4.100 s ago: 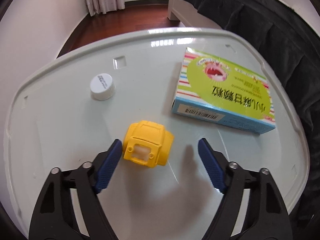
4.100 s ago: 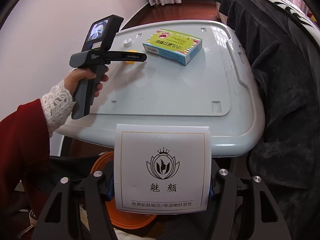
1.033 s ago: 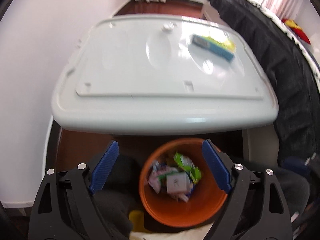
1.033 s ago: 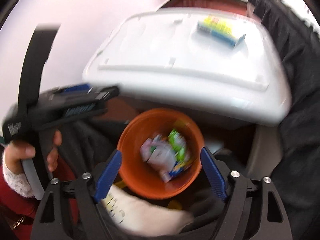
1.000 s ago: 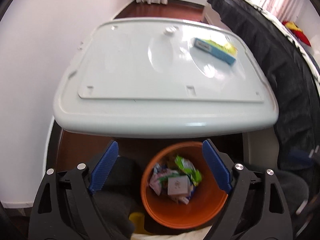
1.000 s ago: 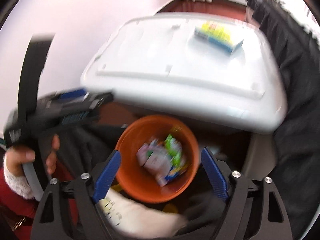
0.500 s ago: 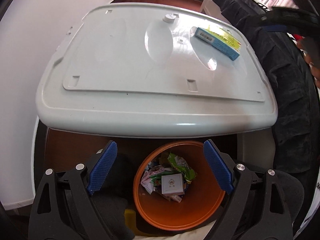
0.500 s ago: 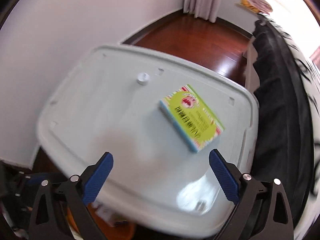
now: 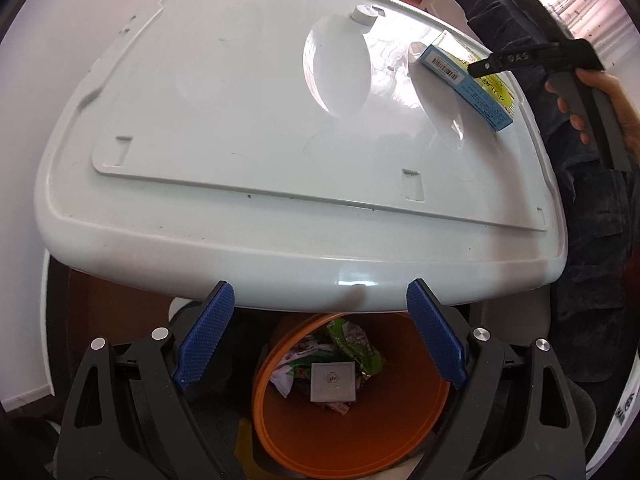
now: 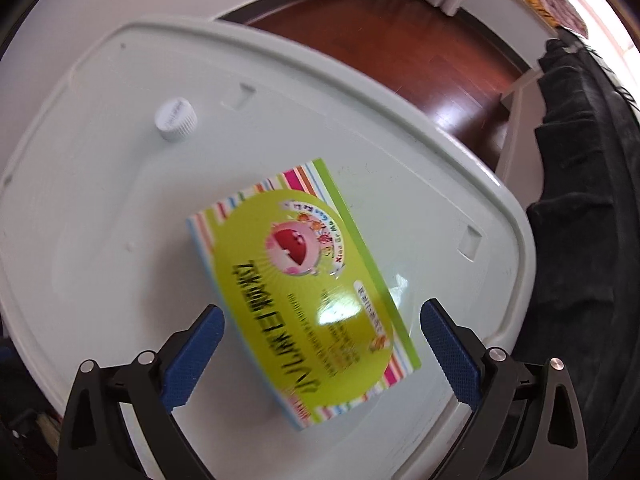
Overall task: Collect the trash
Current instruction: 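Grasp the green-yellow medicine box with the right gripper and lift it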
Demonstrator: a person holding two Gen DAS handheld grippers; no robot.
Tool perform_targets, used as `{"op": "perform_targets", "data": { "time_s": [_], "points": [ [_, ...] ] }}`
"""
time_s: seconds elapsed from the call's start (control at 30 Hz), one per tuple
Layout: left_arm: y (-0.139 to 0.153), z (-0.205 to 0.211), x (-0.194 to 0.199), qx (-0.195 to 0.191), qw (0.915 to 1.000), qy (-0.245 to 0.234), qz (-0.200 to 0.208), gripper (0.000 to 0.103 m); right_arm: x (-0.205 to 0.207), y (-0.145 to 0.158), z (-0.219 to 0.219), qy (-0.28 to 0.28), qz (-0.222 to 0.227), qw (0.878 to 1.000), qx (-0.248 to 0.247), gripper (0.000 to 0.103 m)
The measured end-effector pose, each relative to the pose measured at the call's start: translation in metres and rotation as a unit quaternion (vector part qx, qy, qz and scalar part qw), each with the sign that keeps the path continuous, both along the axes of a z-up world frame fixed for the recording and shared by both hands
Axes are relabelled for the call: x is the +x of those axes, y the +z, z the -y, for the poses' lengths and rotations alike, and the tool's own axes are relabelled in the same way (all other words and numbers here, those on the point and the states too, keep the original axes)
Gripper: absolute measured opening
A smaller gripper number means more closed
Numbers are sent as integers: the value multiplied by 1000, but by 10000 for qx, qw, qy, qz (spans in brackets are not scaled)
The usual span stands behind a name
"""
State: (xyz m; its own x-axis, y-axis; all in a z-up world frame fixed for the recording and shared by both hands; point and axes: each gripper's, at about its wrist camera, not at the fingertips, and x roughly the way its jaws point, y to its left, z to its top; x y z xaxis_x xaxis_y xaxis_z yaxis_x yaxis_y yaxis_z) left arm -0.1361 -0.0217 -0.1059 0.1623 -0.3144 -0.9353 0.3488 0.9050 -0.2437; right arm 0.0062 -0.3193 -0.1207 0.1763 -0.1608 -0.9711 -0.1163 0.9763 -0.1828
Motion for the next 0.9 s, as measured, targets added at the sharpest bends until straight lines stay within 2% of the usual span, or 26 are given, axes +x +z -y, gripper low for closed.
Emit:
{"op": "perform_targets", "data": {
  "time_s": [0.13, 0.33, 0.43, 0.9],
  "points": [
    [-3, 4, 1, -38, 10000, -30, -53, 86, 6, -10, 8, -25, -15, 9997, 235, 98],
    [-9, 8, 2, -21, 9999, -66, -137, 86, 6, -35, 1, 169, -217, 9995, -121, 98],
    [-8, 9, 2, -17, 9999, -72, -98, 86, 7, -36, 7, -14, -148, 9998, 159, 98],
    [-6, 8, 3, -28, 10000, -45, -84, 86, 11, -39, 18, -266, -62, 9979, 588, 96]
  ]
}}
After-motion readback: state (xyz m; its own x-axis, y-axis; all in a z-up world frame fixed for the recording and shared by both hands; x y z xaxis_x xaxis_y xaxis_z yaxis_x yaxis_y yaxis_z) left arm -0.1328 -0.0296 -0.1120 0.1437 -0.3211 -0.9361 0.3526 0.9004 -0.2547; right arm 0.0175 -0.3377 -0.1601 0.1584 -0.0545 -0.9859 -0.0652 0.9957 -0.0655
